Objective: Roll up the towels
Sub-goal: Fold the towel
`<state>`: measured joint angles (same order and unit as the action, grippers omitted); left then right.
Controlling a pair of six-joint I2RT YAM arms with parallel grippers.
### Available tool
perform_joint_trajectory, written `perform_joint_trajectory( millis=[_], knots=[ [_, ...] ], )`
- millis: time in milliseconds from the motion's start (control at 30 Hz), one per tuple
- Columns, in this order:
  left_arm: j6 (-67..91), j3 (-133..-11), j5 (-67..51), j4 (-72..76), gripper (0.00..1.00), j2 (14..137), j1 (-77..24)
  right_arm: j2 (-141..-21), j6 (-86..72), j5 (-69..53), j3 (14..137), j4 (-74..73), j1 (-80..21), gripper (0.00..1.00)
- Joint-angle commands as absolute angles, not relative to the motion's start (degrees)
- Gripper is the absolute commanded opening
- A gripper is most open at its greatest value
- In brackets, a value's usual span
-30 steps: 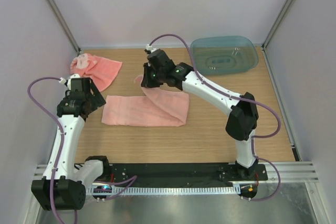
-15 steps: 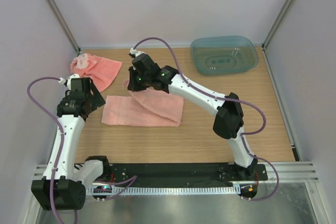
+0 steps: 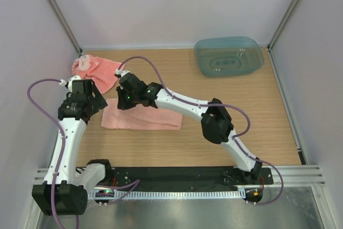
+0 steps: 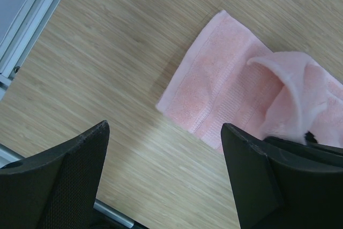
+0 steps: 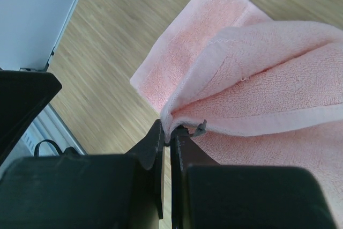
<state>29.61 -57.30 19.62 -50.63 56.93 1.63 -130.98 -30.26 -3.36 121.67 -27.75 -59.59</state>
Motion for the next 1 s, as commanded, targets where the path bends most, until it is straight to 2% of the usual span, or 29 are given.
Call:
perform_joint_trajectory(
  millis=[0,233,333,367,400,433,500,533,600,633,767,967],
  knots=[
    [30.1,-58.0,21.2,-49.6,0.85,55.9,1.8,-131.4,-30.6,-4.7,124.9,-20.4,-60.8,0.01],
    [30.1,-58.1,22.1,-49.8,0.85,56.3,1.8,-134.1,-30.8,-6.5,123.3,-14.6,-62.4,0.01],
    [30.1,-58.1,22.1,-49.8,0.85,56.6,1.9,-136.5,-31.2,-8.5,122.6,-14.2,-62.6,0.16],
    [30.1,-58.1,22.1,-49.8,0.85,56.7,2.0,-138.1,-31.4,-9.0,122.3,-14.1,-62.7,0.28],
    [30.1,-58.1,22.1,-49.8,0.85,56.8,1.9,-138.8,-31.6,-9.4,122.1,-13.8,-62.9,0.35],
    [30.1,-58.1,22.2,-49.8,0.86,56.9,2.0,-139.6,-31.6,-10.9,122.3,-13.4,-63.0,0.45],
    [30.1,-58.1,22.8,-49.8,0.86,57.0,2.0,-141.4,-32.0,-12.0,123.0,-13.2,-63.4,0.52],
    [30.1,-58.2,22.9,-50.1,0.86,57.0,2.0,-141.6,-32.2,-13.7,123.0,-12.8,-63.3,0.6],
    [30.1,-58.2,23.1,-50.1,0.86,57.2,2.0,-140.3,-32.3,-14.4,121.7,-11.5,-63.5,0.71],
    [30.1,-58.1,23.3,-50.2,0.86,57.3,2.1,-139.2,-32.1,-14.7,120.6,-10.6,-63.5,0.85],
    [30.2,-58.3,23.4,-50.3,0.86,57.8,2.5,-131.8,-30.7,-12.7,115.1,-8.9,-63.2,0.97],
    [30.2,-58.1,22.1,-50.0,0.85,58.3,2.4,-118.0,-32.7,-13.4,104.8,-7.1,-59.3,1.0]
  ],
)
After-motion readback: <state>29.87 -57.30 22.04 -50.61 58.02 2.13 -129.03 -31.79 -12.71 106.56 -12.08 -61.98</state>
